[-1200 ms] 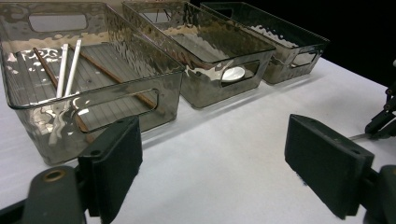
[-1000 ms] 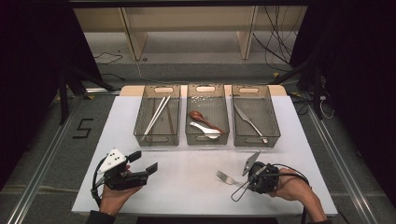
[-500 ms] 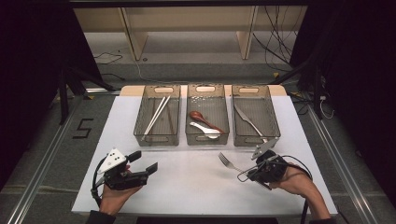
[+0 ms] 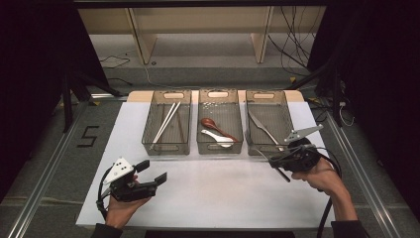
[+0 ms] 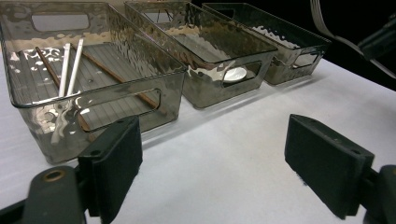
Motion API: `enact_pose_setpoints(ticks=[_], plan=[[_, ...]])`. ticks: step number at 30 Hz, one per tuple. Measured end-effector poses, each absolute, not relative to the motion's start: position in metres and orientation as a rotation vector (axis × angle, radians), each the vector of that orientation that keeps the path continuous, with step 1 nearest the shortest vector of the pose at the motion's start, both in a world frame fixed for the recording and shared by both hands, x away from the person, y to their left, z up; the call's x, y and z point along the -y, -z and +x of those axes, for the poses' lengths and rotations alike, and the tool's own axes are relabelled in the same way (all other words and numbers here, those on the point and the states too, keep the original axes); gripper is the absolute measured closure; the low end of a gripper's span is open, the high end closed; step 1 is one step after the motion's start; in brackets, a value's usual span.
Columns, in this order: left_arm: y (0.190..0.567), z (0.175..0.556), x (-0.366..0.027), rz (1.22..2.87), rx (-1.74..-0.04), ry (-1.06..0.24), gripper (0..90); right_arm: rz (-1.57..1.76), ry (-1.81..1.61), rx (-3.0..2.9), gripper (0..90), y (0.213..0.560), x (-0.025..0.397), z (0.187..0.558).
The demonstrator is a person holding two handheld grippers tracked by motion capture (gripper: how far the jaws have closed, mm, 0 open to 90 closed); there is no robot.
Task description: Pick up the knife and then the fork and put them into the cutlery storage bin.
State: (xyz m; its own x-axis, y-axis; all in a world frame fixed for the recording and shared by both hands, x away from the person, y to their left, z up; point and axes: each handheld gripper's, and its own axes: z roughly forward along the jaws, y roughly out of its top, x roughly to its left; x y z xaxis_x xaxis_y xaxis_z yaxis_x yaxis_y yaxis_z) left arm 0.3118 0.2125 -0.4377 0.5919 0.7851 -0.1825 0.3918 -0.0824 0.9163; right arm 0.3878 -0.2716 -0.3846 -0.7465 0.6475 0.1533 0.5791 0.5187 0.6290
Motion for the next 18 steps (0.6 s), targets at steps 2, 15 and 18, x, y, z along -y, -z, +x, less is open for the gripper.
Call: enact_pose_setpoints(ticks=[2,15,18], plan=[[0.438,0.312,-0.212,1.696,-0.983,-0.435,18.8,1.104,-1.053,-2.612,83.1,0.382,0.276,0.392],[0.438,0.312,-0.213,1.696,-0.985,-0.434,18.8,1.201,-1.095,-2.506,83.1,0.377,0.286,0.408],[0.438,0.312,-0.213,1.695,-0.985,-0.435,18.8,1.212,-1.097,-2.489,83.1,0.376,0.286,0.411]])
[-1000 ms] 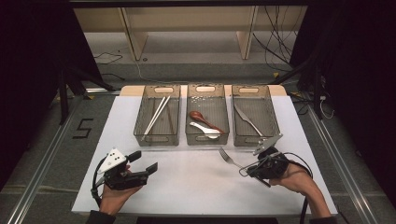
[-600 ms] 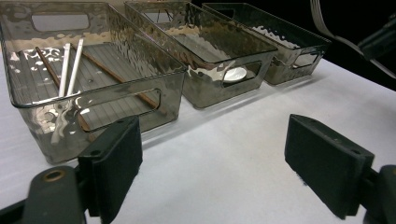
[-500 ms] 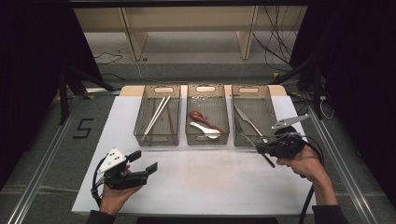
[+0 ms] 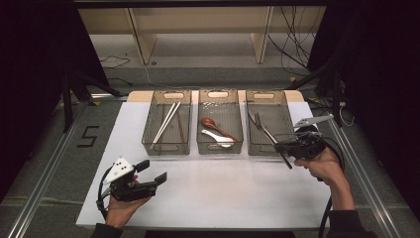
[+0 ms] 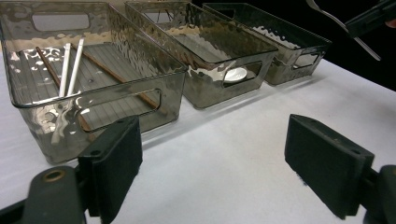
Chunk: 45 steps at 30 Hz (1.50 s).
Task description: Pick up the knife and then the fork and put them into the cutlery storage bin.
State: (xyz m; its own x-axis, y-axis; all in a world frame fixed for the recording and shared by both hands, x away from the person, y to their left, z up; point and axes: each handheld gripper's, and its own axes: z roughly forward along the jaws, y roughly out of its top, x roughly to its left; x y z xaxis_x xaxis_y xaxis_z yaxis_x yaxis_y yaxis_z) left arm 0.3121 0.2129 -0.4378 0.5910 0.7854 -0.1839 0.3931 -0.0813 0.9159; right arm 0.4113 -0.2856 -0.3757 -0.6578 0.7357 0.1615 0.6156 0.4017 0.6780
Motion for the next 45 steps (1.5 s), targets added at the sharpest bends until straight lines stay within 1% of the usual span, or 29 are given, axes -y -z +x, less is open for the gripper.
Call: enact_pose_setpoints(ticks=[16,32,45], plan=[[0.438,0.312,-0.213,1.688,-0.985,-0.435,18.8,1.25,-1.104,-2.421,83.1,0.367,0.28,0.433],[0.438,0.312,-0.213,1.689,-0.983,-0.437,18.8,1.301,-1.045,-2.395,83.1,0.353,0.271,0.465],[0.438,0.312,-0.213,1.69,-0.979,-0.435,18.8,1.401,-0.951,-2.373,83.0,0.361,0.27,0.494]])
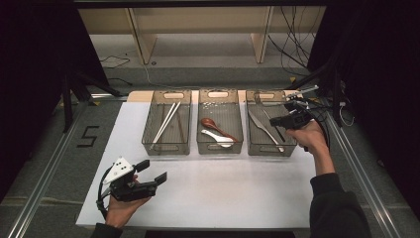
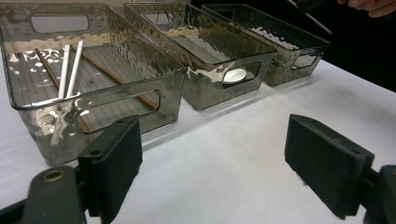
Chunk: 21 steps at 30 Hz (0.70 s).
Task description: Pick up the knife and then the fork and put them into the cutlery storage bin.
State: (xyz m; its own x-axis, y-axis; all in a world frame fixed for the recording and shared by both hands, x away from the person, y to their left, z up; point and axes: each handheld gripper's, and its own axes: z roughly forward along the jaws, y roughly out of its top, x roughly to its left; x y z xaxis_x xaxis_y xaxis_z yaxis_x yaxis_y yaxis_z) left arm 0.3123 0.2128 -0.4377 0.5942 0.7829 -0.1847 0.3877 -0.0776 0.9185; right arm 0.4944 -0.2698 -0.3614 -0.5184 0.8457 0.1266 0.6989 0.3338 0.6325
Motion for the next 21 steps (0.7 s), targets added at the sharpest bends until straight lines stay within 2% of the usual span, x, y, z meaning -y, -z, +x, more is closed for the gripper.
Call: enact_pose_setpoints(ticks=[21], plan=[[0.438,0.312,-0.213,1.689,-0.979,-0.432,18.8,1.512,-0.809,-2.386,82.9,0.388,0.27,0.52]])
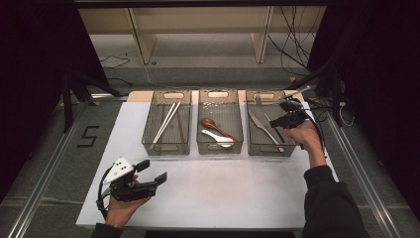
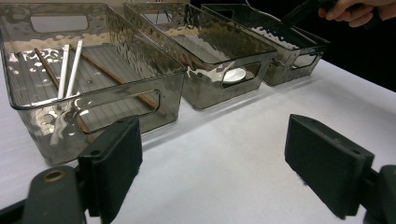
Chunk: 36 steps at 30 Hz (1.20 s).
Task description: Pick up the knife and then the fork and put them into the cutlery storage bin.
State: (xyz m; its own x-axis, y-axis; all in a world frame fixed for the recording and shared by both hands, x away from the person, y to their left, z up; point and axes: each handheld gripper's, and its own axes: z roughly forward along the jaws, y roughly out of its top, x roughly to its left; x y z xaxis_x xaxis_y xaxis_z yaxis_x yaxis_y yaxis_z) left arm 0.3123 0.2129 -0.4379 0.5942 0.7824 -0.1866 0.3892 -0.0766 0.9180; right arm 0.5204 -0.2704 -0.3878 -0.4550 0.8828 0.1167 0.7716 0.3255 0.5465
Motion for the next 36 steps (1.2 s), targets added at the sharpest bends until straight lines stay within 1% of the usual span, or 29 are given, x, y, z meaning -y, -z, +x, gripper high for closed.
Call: enact_pose_setpoints(ticks=[8,36], plan=[[0.438,0.312,-0.213,1.69,-0.979,-0.433,18.8,1.505,-0.732,-2.411,82.8,0.395,0.265,0.523],[0.437,0.312,-0.214,1.689,-0.978,-0.436,18.8,1.49,-0.626,-2.468,82.1,0.409,0.252,0.527]])
